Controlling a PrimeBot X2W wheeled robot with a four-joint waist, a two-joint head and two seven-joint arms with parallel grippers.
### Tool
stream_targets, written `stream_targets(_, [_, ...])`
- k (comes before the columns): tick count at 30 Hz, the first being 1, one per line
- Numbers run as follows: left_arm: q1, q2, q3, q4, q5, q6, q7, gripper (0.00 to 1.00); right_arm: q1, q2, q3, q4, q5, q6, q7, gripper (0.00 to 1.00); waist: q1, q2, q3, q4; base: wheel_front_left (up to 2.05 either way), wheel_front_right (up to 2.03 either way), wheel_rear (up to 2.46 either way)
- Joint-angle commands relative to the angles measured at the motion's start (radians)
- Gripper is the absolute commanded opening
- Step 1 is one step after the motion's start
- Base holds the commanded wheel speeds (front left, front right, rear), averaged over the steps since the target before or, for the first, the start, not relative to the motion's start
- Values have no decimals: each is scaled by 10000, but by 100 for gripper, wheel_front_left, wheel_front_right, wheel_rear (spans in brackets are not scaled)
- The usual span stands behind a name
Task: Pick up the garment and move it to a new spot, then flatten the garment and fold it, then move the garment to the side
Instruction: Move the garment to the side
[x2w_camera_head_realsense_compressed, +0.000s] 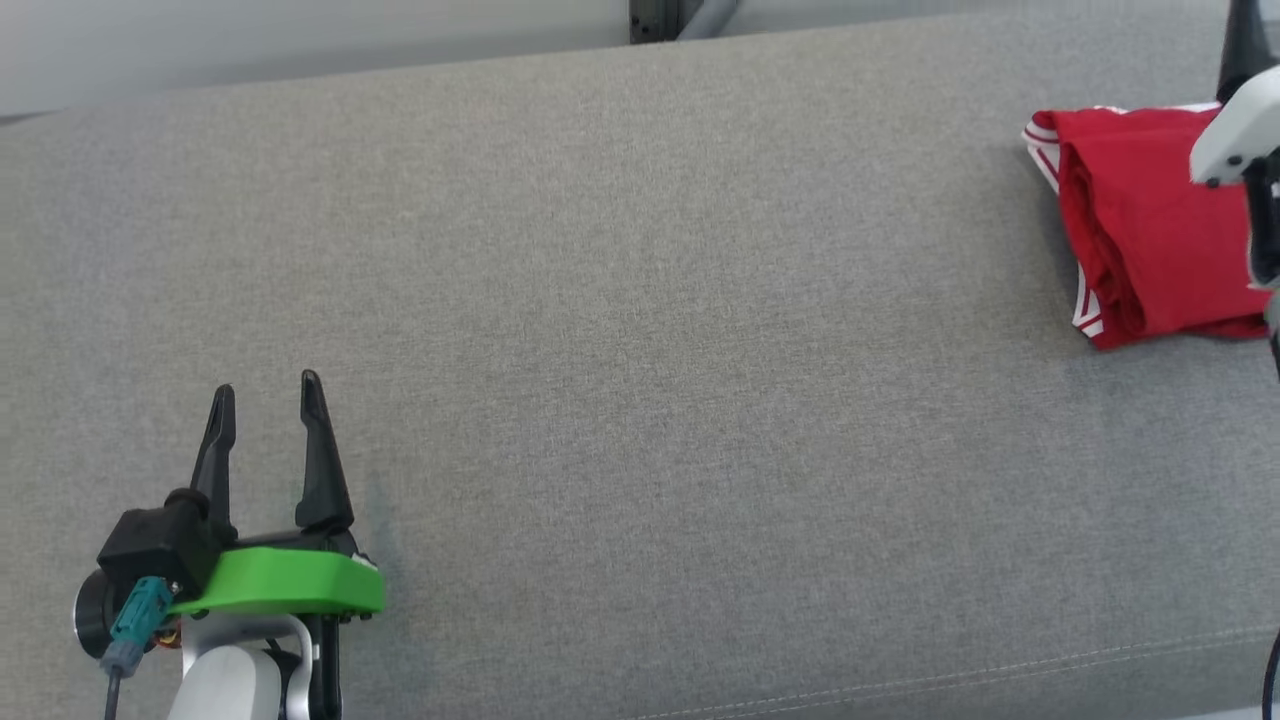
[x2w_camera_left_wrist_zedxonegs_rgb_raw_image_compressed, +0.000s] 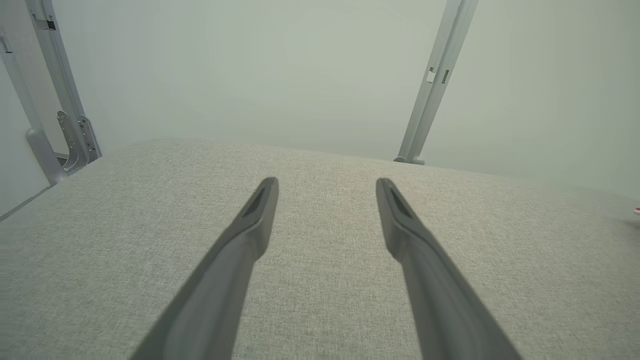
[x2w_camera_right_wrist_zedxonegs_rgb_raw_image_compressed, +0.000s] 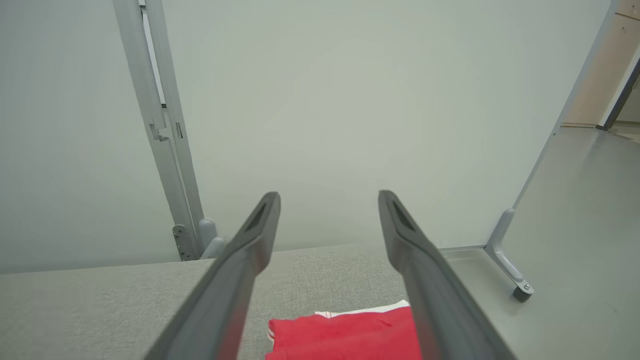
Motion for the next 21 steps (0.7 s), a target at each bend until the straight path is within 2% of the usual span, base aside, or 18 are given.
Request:
stream_targets(1, [133,3,42,34,12,31,-47,100,244,-20,52,-84,76,-17,-43,100,0,111,-751,82,0,0,0])
stream_targets(6, [624,-100,107,156,-66,113,-71,100,1838,373,659,-1513,1085,-17,-147,100,0,111,-1469,140,0,0,0])
stream_targets(13, [1356,-219,64,287,-16,267,-66,100,4248,1163,856,-3663,1510,-16,-160,100,0,111,-2078,115,0,0,0])
stream_targets(15, [1500,-244,44,300,-52,256,-68,100,4908,1368,767,-4309,1098,-16,-165,100,0,111,-2150,103,0,0,0])
stream_targets(21, [1640,-307,-22,495,-72,216,-71,100,6963,2537,563,-6208,207,-16,-168,100,0,111,-2257,161,0,0,0])
